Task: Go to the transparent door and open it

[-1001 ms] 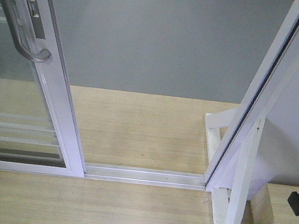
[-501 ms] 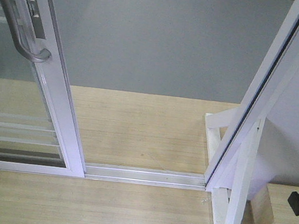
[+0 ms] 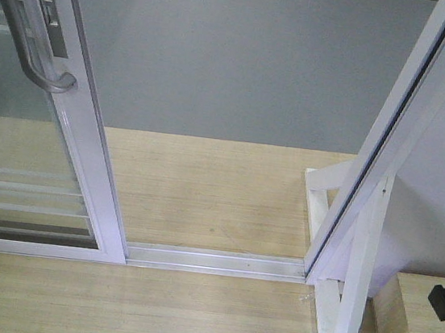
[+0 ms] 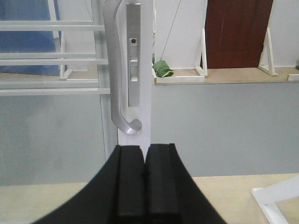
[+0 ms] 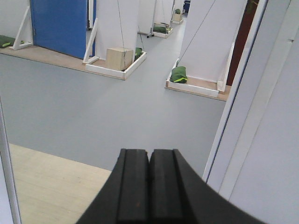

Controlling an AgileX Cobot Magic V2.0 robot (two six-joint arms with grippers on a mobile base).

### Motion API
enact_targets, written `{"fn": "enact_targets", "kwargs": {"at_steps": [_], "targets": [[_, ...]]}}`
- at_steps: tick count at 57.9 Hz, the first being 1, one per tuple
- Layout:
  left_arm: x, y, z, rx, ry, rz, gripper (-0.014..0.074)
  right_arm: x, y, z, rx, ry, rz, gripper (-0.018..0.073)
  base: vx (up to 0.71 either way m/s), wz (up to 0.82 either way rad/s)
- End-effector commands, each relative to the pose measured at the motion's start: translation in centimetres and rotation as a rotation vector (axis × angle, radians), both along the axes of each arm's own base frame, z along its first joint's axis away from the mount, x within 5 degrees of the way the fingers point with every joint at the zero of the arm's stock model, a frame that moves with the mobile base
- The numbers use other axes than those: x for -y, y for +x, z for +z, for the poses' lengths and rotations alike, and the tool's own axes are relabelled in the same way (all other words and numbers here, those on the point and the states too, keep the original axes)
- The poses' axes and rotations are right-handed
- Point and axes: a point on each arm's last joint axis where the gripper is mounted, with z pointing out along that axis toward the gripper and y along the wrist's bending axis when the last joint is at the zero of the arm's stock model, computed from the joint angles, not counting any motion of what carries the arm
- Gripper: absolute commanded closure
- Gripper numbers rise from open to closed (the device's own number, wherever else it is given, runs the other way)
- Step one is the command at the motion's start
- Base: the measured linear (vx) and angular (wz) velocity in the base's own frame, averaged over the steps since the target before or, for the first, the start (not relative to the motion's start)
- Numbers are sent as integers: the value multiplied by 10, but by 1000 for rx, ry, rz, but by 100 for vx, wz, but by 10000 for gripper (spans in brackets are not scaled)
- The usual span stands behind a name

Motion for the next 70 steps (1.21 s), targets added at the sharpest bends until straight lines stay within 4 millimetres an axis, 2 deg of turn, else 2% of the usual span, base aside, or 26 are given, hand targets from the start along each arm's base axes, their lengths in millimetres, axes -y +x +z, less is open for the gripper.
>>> {"fn": "enact_targets", "kwargs": {"at_steps": [1,10,14,66,70], "targets": [[-1,-5,-3,71,4,3,603,-3,0,15,78,14,27,565,0,0],[-1,-8,-45,73,-3,9,603,-3,0,15,78,14,27,565,0,0],[-2,-7,-57,89,-6,15,603,-3,0,15,78,14,27,565,0,0],[-1,-7,-56,55,-4,10,603,-3,1,14,74,17,26,565,0,0],[-1,-7,-56,55,-3,10,603,-3,0,14,52,90,22,564,0,0]]}}
